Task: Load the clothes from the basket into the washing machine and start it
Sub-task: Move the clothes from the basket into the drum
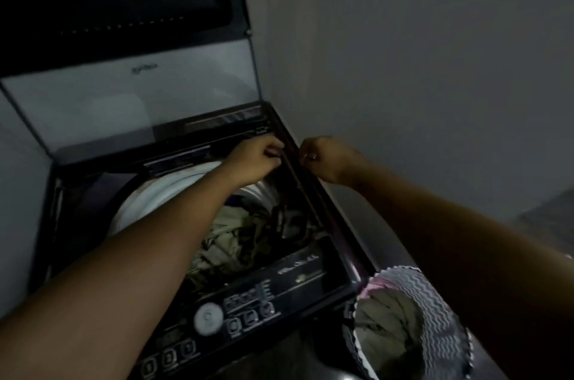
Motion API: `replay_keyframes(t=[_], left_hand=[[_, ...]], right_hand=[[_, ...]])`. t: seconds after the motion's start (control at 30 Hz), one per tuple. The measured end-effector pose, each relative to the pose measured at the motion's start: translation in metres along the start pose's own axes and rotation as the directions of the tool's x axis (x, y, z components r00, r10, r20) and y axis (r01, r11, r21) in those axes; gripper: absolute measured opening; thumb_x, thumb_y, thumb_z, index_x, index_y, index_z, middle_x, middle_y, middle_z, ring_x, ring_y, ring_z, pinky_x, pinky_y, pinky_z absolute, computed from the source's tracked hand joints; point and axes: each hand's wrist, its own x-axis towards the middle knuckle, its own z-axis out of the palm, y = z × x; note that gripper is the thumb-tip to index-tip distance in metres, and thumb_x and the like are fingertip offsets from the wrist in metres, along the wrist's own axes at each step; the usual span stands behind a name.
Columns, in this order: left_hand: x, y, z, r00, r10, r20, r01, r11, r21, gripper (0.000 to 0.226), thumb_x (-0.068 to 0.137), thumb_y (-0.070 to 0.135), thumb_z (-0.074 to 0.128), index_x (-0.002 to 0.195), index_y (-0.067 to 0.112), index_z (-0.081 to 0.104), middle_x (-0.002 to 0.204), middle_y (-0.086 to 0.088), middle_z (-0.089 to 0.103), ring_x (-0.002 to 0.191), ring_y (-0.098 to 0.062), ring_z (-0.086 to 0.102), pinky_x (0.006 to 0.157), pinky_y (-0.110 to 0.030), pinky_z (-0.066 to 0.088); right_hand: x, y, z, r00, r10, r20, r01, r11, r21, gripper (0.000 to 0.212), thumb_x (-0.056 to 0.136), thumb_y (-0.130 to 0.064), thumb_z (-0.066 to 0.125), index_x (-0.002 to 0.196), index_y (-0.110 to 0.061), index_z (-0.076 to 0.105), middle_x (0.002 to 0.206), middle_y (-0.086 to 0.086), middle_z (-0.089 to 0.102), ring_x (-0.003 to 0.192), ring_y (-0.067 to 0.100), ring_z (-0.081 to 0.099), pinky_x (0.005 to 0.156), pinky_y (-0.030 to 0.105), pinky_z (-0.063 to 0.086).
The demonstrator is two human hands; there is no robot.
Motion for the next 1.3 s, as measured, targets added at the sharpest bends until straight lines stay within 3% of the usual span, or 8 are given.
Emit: replay_keyframes(t=[0.4,0.7,0.77,0.9,0.97,1.13,1.23,1.3], left_hand=[[0.027,0.135,0.261,0.938,0.066,0.34,-0.044,0.996,-0.073,0.033,0.091,0.02,0.07,0.123,0.02,0.067,0.114,0.005,0.068,0.102,-0.011,0.065,0.097,-0.027,0.051],[0.008,0.052,0.454,0.82,-0.161,0.55,0.188,0.982,0.008,0.023,0.087,0.014,0.073,0.108,0.02,0.07,0.111,-0.007,0.071,0.101,-0.018,0.067,0.093,-0.034,0.055],[0.004,0.025,0.492,0.795,-0.21,0.568,0.239,0.971,0.025,0.02,0.087,0.017,0.073,0.105,0.025,0.069,0.11,-0.005,0.071,0.103,-0.02,0.067,0.093,-0.035,0.055],[-0.001,-0.024,0.555,0.759,-0.287,0.585,0.314,0.948,0.057,0.019,0.09,0.02,0.071,0.109,0.023,0.068,0.11,-0.002,0.07,0.105,-0.019,0.064,0.089,-0.031,0.052],[-0.001,-0.051,0.584,0.753,-0.321,0.575,0.337,0.938,0.082,0.021,0.09,0.023,0.071,0.111,0.025,0.067,0.115,-0.001,0.069,0.107,-0.02,0.064,0.093,-0.033,0.053],[0.001,-0.107,0.638,0.779,-0.384,0.495,0.357,0.922,0.154,0.051,0.087,0.026,0.073,0.134,0.017,0.056,0.13,-0.008,0.061,0.115,-0.026,0.059,0.091,-0.029,0.05],[0.008,-0.133,0.657,0.709,-0.46,0.535,0.449,0.879,0.162,0.095,0.078,0.033,0.08,0.156,0.02,0.026,0.147,-0.009,0.048,0.131,-0.029,0.049,0.106,-0.04,0.047],[0.013,-0.155,0.669,0.661,-0.494,0.565,0.489,0.854,0.174,0.117,0.057,0.045,0.084,0.155,0.026,0.024,0.143,-0.005,0.053,0.128,-0.028,0.053,0.106,-0.043,0.049]], right_hand=[[-0.168,0.246,0.042,0.912,0.402,0.085,-0.411,0.897,0.164,0.023,0.092,-0.034,0.06,0.11,-0.023,0.069,0.116,0.006,0.071,0.106,0.028,0.065,0.091,0.037,0.054],[-0.257,0.353,0.184,0.841,0.477,0.257,-0.532,0.816,0.227,0.028,0.094,-0.024,0.064,0.119,-0.014,0.071,0.114,0.001,0.07,0.116,0.026,0.063,0.097,0.032,0.046],[-0.266,0.374,0.226,0.811,0.482,0.332,-0.56,0.803,0.203,0.03,0.094,-0.027,0.062,0.12,-0.013,0.07,0.119,0.011,0.071,0.116,0.032,0.063,0.098,0.036,0.048],[-0.277,0.406,0.3,0.761,0.483,0.433,-0.607,0.765,0.215,0.012,0.092,-0.03,0.065,0.099,-0.022,0.071,0.108,0.014,0.07,0.102,0.032,0.066,0.09,0.036,0.05],[-0.274,0.422,0.339,0.735,0.491,0.468,-0.632,0.746,0.21,0.029,0.093,-0.033,0.063,0.116,-0.015,0.069,0.117,0.018,0.07,0.11,0.037,0.065,0.091,0.037,0.05],[-0.254,0.448,0.405,0.757,0.494,0.429,-0.63,0.726,0.276,0.063,0.092,-0.035,0.067,0.146,-0.01,0.046,0.14,0.02,0.058,0.129,0.039,0.055,0.11,0.039,0.042],[-0.235,0.462,0.423,0.847,0.414,0.333,-0.508,0.814,0.281,0.086,0.086,-0.039,0.072,0.156,-0.012,0.029,0.155,0.018,0.042,0.141,0.037,0.041,0.116,0.039,0.034],[-0.224,0.472,0.438,0.889,0.354,0.289,-0.417,0.887,0.197,0.096,0.08,-0.049,0.072,0.158,-0.02,0.025,0.162,0.014,0.028,0.147,0.037,0.031,0.12,0.044,0.029]])
